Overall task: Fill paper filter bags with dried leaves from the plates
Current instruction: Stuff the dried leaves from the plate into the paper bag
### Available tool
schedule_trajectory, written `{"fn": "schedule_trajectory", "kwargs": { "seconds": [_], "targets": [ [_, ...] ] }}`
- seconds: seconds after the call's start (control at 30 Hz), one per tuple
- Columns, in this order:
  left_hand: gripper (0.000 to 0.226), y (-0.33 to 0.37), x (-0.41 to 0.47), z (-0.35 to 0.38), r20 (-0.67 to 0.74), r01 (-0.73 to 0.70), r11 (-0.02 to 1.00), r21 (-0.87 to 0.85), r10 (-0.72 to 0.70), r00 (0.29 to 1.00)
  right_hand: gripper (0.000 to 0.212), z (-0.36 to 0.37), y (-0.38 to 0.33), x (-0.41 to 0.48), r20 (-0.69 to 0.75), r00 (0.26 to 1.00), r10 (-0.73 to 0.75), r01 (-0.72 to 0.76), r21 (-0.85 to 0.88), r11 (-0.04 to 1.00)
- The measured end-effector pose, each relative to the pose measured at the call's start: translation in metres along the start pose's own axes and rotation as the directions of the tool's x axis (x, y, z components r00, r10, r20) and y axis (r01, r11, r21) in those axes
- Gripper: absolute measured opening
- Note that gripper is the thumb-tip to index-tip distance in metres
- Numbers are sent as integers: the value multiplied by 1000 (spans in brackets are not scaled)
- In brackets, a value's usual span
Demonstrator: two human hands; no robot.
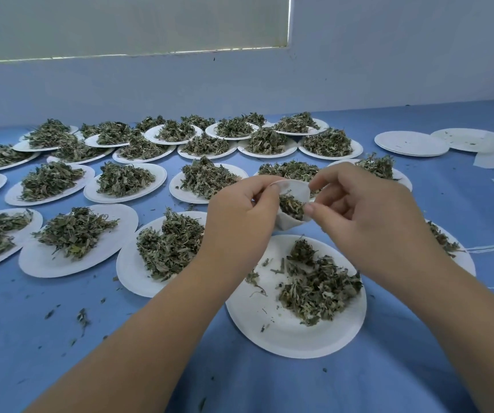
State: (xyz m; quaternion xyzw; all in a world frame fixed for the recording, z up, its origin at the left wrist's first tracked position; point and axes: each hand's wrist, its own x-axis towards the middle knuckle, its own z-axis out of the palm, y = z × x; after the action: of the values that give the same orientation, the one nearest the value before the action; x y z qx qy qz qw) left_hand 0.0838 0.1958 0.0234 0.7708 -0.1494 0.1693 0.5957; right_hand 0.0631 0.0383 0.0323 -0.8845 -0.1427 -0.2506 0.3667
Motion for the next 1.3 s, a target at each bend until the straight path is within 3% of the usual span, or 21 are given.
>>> {"fn": "schedule_trajectory", "kwargs": {
  "seconds": [0.1, 0.2, 0.33, 0.4, 0.53, 0.6, 0.7, 0.83, 1.07, 1.3],
  "targets": [
    [18, 1, -1, 2, 10, -27, 999, 41, 27, 1000, 18, -1, 0, 0, 0, 999, -55, 55, -48, 997],
    [19, 0, -1, 5, 20, -34, 998, 60, 33, 999, 15, 3, -2, 2, 28, 994, -108, 112, -203, 973],
    [19, 1, -3, 8, 71, -99, 990, 98, 93, 993, 27, 12, -3, 6, -7, 998, -56, 51, -317, 947],
    [18, 1, -4, 10, 73, -144, 983, 115, 137, 988, 34, 15, 1, 8, -26, 1000, 4, -11, -268, 963],
    [22, 2, -6, 9, 86, -188, 970, 154, 177, 980, 36, 18, 10, 16, -21, 981, 194, -195, -13, 981],
    [23, 3, -7, 10, 93, -227, 957, 183, 213, 973, 34, 20, 13, 22, 17, 970, 242, -242, -17, 970],
    [22, 4, -7, 7, 112, -265, 935, 236, 245, 963, 29, 19, 14, 25, 94, 964, 248, -248, -3, 969],
    [27, 2, -3, -3, 87, -206, 957, 203, 192, 978, 28, 7, 13, 17, 200, 955, 219, -273, 305, 912],
    [25, 3, -6, 5, 146, -252, 939, 234, 223, 964, 25, 19, 11, 21, 140, 953, 269, -278, 51, 959],
    [26, -3, -1, -5, 78, -170, 968, 183, 158, 984, 35, 0, 11, 14, 64, 972, 225, -232, 138, 963]
  ]
}}
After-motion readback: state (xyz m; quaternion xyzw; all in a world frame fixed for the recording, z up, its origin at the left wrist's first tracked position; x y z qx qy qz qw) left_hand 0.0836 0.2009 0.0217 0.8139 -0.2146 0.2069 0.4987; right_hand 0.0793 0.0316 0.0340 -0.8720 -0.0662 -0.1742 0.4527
